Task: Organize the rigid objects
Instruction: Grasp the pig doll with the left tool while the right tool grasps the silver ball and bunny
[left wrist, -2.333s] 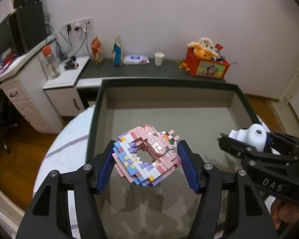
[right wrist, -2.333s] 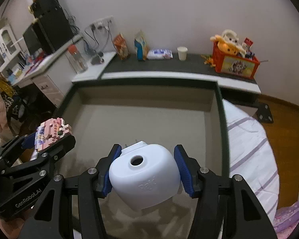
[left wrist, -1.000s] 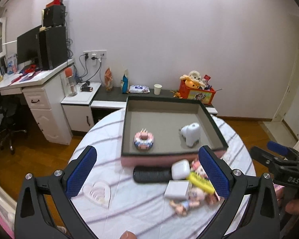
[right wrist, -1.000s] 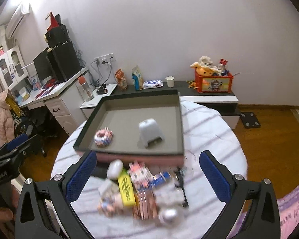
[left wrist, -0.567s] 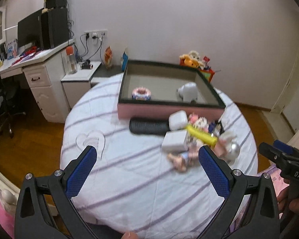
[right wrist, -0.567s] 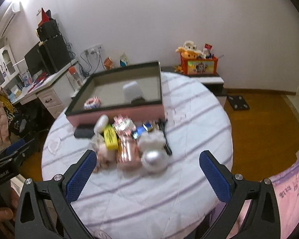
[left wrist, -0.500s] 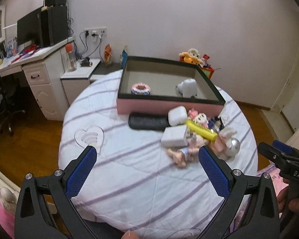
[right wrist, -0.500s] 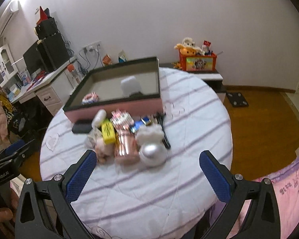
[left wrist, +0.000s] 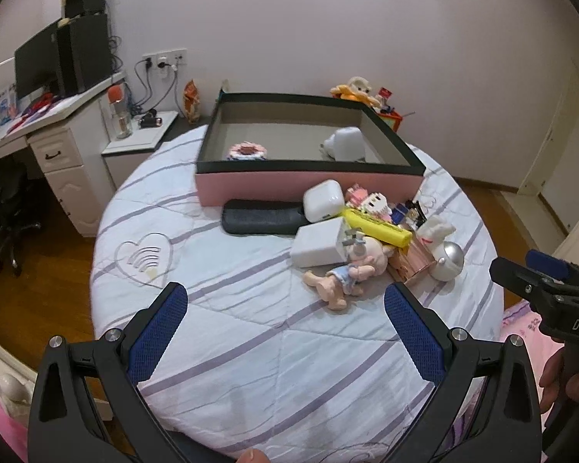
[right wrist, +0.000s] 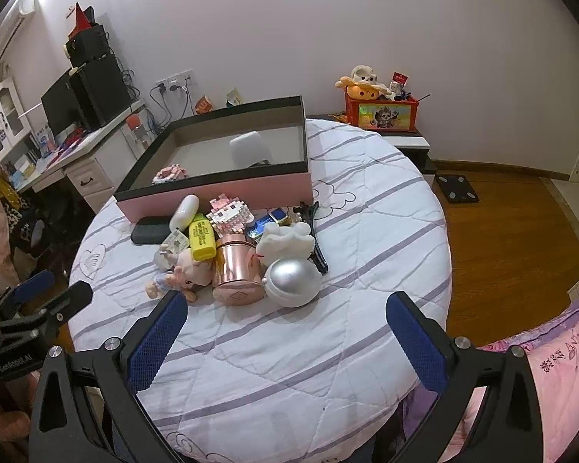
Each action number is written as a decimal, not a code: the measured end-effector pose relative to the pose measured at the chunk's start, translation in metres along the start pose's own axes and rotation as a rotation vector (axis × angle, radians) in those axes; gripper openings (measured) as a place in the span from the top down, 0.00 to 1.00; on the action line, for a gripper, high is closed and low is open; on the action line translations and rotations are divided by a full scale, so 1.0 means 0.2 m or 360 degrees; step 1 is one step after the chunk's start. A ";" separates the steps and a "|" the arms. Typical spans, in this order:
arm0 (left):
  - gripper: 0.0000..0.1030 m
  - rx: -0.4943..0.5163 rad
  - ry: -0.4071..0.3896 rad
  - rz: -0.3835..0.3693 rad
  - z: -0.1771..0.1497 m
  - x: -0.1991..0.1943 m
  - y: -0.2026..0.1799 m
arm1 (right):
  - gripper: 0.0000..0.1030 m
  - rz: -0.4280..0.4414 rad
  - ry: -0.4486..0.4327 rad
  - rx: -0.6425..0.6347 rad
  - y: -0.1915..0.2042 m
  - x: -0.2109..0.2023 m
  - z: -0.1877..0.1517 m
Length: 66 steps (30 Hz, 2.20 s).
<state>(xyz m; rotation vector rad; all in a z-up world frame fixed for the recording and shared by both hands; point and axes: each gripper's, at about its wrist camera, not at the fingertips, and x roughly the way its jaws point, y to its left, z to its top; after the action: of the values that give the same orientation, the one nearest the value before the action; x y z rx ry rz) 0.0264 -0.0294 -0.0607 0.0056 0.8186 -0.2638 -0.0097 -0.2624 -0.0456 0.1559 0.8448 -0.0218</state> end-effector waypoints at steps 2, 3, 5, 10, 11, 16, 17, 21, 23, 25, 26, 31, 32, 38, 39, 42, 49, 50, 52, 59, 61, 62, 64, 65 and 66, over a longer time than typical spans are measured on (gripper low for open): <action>0.00 0.0016 0.0017 -0.0001 0.00 0.05 -0.02 | 0.00 -0.0003 0.0006 0.0005 -0.01 0.02 0.00; 0.00 0.0026 0.0030 -0.0001 0.00 0.07 -0.03 | 0.00 -0.0003 0.0011 0.0005 -0.02 0.04 0.00; 0.00 0.0043 0.0048 -0.0003 -0.01 0.13 -0.04 | 0.02 -0.0002 0.0017 0.0008 -0.03 0.06 0.00; 0.00 0.0069 0.0097 0.0006 -0.01 0.27 -0.07 | 0.04 0.0007 0.0062 0.0032 -0.09 0.14 0.01; 0.00 0.0074 0.0108 0.0009 -0.01 0.30 -0.08 | 0.04 0.0008 0.0066 0.0035 -0.09 0.15 0.01; 0.00 0.0116 0.0172 0.0012 -0.02 0.43 -0.12 | 0.04 0.0013 0.0094 0.0060 -0.13 0.20 0.02; 0.00 0.0123 0.0195 0.0006 -0.02 0.46 -0.13 | 0.04 0.0015 0.0098 0.0064 -0.14 0.21 0.02; 0.02 0.0124 0.0227 -0.0035 -0.03 0.52 -0.16 | 0.04 0.0019 0.0118 0.0072 -0.16 0.26 0.02; 0.05 0.0127 0.0230 -0.0091 -0.02 0.53 -0.16 | 0.04 0.0025 0.0128 0.0074 -0.16 0.27 0.03; 0.10 0.0121 0.0230 -0.0146 -0.01 0.53 -0.17 | 0.04 0.0026 0.0138 0.0075 -0.16 0.29 0.03; 0.15 0.0122 0.0231 -0.0167 -0.01 0.53 -0.18 | 0.04 0.0028 0.0141 0.0075 -0.16 0.30 0.03; 0.28 0.0117 0.0235 -0.0265 -0.01 0.51 -0.18 | 0.04 0.0028 0.0151 0.0083 -0.17 0.32 0.04; 0.31 0.0114 0.0233 -0.0277 -0.02 0.50 -0.17 | 0.04 0.0026 0.0153 0.0083 -0.18 0.33 0.04; 0.40 0.0102 0.0209 -0.0317 -0.01 0.50 -0.13 | 0.04 0.0030 0.0164 0.0094 -0.18 0.35 0.03; 0.40 0.0118 0.0202 -0.0307 -0.02 0.50 -0.14 | 0.04 0.0033 0.0164 0.0092 -0.18 0.35 0.03; 0.35 0.0166 0.0191 -0.0267 -0.03 0.50 -0.17 | 0.04 0.0039 0.0164 0.0084 -0.16 0.35 0.03; 0.43 0.0133 0.0194 -0.0341 -0.05 0.47 -0.17 | 0.04 0.0030 0.0164 0.0092 -0.16 0.34 0.03; 0.43 0.0126 0.0200 -0.0361 -0.06 0.46 -0.18 | 0.04 0.0028 0.0164 0.0095 -0.17 0.34 0.03; 0.43 0.0121 0.0204 -0.0394 -0.06 0.45 -0.19 | 0.04 0.0021 0.0165 0.0098 -0.18 0.34 0.03; 0.26 0.0199 0.0218 -0.0333 -0.05 0.51 -0.27 | 0.04 0.0013 0.0162 0.0096 -0.19 0.35 0.04; 0.31 0.0213 0.0204 -0.0322 -0.05 0.51 -0.29 | 0.04 -0.0007 0.0147 0.0094 -0.20 0.36 0.05; 0.42 0.0218 0.0194 -0.0336 -0.05 0.51 -0.30 | 0.04 -0.0008 0.0146 0.0096 -0.20 0.36 0.05; 0.52 0.0197 0.0195 -0.0369 -0.04 0.51 -0.29 | 0.04 -0.0014 0.0150 0.0089 -0.21 0.38 0.06; 0.52 0.0176 0.0196 -0.0382 -0.04 0.50 -0.28 | 0.05 -0.0019 0.0155 0.0073 -0.21 0.40 0.06; 0.52 0.0164 0.0197 -0.0389 -0.04 0.50 -0.27 | 0.10 -0.0020 0.0163 0.0049 -0.20 0.41 0.06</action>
<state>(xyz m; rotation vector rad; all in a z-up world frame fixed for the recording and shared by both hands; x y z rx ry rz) 0.0732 -0.1046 -0.1327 0.0188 0.9289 -0.5402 0.0506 -0.3001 -0.1044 0.1818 0.9481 -0.0387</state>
